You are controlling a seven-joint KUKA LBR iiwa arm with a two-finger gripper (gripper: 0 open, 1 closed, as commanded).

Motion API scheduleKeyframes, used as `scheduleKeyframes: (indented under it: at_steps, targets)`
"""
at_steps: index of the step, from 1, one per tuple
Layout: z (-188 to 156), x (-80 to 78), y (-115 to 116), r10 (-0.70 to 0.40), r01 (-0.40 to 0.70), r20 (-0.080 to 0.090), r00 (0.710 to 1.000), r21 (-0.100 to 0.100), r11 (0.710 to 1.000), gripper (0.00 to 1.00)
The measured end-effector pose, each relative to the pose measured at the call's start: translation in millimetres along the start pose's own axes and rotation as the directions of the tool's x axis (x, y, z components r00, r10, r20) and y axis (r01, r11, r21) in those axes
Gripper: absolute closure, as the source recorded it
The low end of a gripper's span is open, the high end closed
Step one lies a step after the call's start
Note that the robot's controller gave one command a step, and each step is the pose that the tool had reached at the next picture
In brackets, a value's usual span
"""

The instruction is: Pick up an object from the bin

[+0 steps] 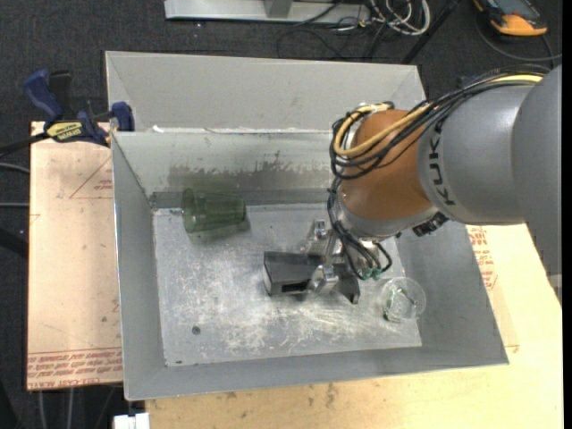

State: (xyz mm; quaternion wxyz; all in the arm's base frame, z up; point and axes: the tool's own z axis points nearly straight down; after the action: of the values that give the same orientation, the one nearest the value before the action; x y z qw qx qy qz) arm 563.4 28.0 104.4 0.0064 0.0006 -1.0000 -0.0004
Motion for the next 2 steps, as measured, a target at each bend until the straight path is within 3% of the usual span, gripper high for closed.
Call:
scheduleKeyframes:
  at_steps: [2]
  targets:
    - [-44.8,-1.0,0.1,0.0,0.0,0.006,1.0,0.0,1.0,1.0]
